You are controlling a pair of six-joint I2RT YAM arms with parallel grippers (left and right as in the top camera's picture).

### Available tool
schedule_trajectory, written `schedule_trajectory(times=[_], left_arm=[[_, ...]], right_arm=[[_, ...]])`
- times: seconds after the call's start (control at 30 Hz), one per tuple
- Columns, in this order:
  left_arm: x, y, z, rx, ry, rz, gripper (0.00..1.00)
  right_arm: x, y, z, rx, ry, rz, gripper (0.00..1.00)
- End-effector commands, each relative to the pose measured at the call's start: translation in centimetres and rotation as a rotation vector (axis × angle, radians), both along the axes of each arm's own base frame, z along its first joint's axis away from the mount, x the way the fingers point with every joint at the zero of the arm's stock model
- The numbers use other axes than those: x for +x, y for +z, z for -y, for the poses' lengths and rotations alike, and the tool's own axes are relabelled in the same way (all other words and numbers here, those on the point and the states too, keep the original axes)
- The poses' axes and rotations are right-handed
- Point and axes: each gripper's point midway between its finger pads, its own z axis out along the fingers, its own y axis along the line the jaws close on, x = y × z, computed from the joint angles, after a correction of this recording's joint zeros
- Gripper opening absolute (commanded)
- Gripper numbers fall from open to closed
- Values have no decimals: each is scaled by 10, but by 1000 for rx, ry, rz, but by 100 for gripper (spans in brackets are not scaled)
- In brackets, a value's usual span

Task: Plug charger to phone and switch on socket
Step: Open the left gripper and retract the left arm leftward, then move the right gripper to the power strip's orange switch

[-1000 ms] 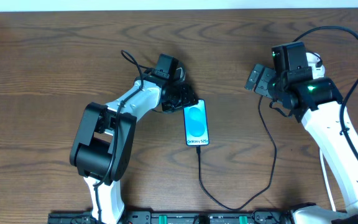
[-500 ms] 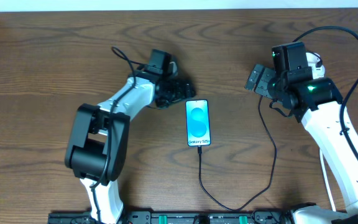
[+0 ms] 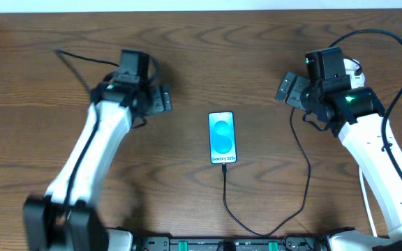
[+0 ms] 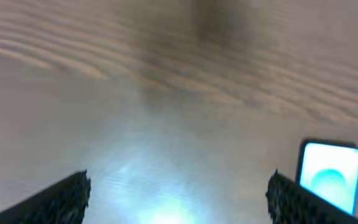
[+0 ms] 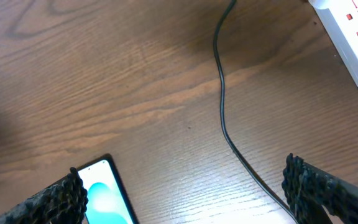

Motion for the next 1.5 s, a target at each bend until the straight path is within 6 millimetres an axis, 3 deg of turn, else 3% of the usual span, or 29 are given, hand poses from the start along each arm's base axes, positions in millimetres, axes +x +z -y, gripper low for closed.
schedule_trajectory(times=[0.0,0.17,0.37,0.5,0.83,0.9,1.03,1.17,1.33,1.47], left_arm=[[-15,47,-21,94,10,110,91],[-44,95,-25,74,16,226,91],[-64,131,-29,54,23,344,91],[-69,140,-30,48,25,375,91],[-67,136,-29,51,24,360,91],[-67,135,-29,51,24,359,91],[-67,135,-29,51,24,359,91],[-67,135,-29,51,24,359,91],[-67,135,-29,51,24,359,91],[-67,135,-29,51,24,359,91]], right_arm=[[-1,-4,1,-18,14,-10,99],[-2,-4,1,-18,15,-12,99],[-2,-5,1,-19,15,-14,99],[-2,-5,1,-19,14,-14,99],[-5,-6,1,-20,16,-26,99],[-6,-6,-8,-8,97,-30,99],[-6,12,-35,63,368,8,99],[-1,47,-29,89,455,63,99],[4,99,11,51,489,143,99],[11,122,59,-8,438,158,99]])
